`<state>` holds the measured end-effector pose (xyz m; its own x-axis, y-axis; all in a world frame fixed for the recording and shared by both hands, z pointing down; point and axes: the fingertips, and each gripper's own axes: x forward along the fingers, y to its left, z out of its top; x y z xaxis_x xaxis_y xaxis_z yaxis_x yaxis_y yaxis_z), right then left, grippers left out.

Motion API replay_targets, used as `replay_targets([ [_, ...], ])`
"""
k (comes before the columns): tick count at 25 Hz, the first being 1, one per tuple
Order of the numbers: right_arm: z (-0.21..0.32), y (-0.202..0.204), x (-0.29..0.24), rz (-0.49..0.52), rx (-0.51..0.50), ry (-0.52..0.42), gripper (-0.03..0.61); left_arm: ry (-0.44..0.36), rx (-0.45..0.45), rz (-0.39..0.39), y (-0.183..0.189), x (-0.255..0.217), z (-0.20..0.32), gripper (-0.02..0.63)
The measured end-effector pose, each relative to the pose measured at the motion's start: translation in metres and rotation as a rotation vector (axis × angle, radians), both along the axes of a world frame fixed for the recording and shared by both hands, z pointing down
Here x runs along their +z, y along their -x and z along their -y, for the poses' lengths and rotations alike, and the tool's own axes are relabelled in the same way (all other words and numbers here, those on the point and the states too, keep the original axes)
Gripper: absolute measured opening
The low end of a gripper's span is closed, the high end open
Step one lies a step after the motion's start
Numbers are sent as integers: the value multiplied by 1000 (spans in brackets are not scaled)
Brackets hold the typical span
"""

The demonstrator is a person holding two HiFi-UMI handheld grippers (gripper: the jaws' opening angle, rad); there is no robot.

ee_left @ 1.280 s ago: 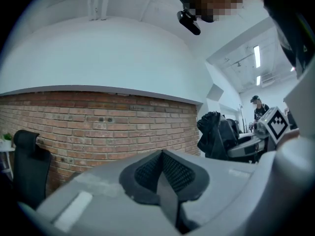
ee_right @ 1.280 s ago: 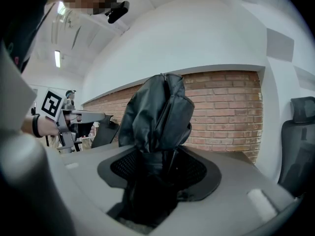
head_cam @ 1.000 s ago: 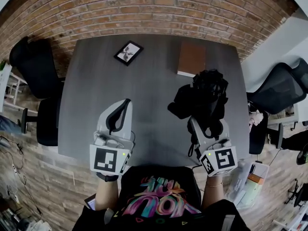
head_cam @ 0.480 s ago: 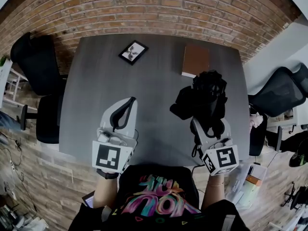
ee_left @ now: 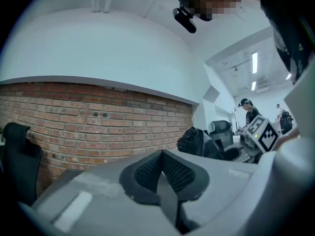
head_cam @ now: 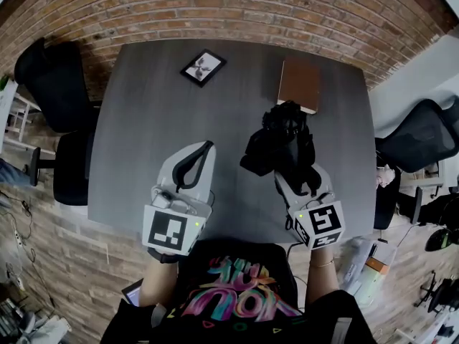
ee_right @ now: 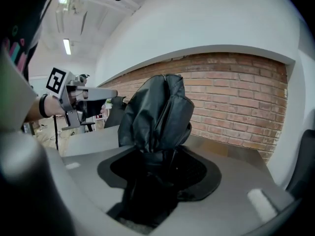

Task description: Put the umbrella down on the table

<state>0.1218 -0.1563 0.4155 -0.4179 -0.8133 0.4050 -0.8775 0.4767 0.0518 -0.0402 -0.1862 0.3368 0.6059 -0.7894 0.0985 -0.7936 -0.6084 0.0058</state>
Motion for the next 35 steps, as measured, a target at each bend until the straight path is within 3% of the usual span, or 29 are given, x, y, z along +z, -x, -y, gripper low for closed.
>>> replay_targets([
  [24,9,36,162,-297,-162,261,235,71,-10,2,-1,35,-2,2],
  [35,13,41,204,-403,-195,309,236,85,-16,8,-2,40,-5,2],
])
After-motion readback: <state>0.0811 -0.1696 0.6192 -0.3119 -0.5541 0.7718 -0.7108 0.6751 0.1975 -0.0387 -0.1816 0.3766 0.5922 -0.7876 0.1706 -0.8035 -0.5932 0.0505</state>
